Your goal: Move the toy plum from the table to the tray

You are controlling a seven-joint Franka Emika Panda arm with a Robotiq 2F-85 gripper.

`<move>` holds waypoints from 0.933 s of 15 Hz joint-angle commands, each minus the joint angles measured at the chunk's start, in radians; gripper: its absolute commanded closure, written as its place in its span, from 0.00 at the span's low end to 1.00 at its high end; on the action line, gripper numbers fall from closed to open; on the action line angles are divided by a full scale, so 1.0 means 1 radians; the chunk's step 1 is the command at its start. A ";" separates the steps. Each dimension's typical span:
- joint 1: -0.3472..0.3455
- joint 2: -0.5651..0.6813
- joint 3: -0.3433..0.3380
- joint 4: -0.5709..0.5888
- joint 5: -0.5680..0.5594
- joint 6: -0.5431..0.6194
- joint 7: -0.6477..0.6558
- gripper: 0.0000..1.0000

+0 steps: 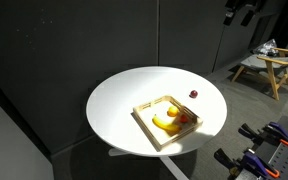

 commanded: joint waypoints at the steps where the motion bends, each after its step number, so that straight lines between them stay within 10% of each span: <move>1: -0.017 0.079 -0.026 0.078 0.019 -0.027 -0.053 0.00; 14: -0.087 0.296 -0.060 0.164 -0.078 0.055 -0.112 0.00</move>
